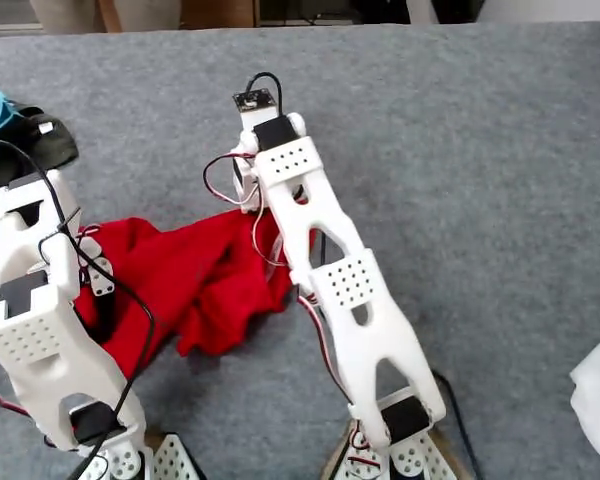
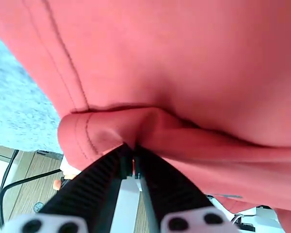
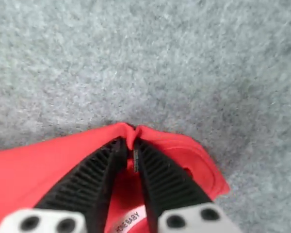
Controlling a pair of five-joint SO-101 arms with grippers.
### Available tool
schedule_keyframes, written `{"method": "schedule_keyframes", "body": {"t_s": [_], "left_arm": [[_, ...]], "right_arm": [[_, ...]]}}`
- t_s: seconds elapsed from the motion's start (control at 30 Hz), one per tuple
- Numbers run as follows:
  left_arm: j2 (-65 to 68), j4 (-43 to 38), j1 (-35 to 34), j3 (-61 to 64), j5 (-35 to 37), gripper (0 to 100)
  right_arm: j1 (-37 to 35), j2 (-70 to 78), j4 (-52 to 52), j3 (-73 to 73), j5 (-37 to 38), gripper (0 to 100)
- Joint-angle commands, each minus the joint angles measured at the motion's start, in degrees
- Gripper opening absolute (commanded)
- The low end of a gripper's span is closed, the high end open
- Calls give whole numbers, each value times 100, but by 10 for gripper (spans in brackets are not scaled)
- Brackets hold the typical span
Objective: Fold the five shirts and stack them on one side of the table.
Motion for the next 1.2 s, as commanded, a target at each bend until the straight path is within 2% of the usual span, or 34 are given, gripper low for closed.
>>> {"method": "schedule_keyframes", "body": {"t_s": [0.0, 0.1, 0.2, 0.33, 0.53, 0.7, 0.83, 0.93, 1.03, 1.17], "left_arm": [[-92, 97, 62, -26, -26, 19], [-92, 97, 97, -290, -387, 18], [-259, 97, -9, -853, -457, 18], [-716, 97, -53, -1697, -457, 18], [-1393, 97, -44, -3112, -220, 18], [-2026, 97, 79, -4018, -44, 18], [-2545, 97, 167, -4062, 0, 18], [-2905, 97, 167, -3895, 0, 18], [-3160, 97, 176, -3613, 0, 18], [-3248, 97, 176, -3077, -9, 18]], "right_arm": [[259, 4, 105, -330, -26, 5], [470, -22, 158, -1059, -18, 5], [637, -259, 211, -1974, 0, 5], [796, -1244, 62, -1877, 9, 5], [1059, -2677, -897, -1895, 9, 5], [971, -3064, -976, -1305, 0, 10], [848, -2844, -941, -224, -79, 69], [840, -2651, -993, 338, -826, 186], [743, -2404, -1196, 488, -1178, 279], [338, -1938, -1327, 470, -1231, 288]]}}
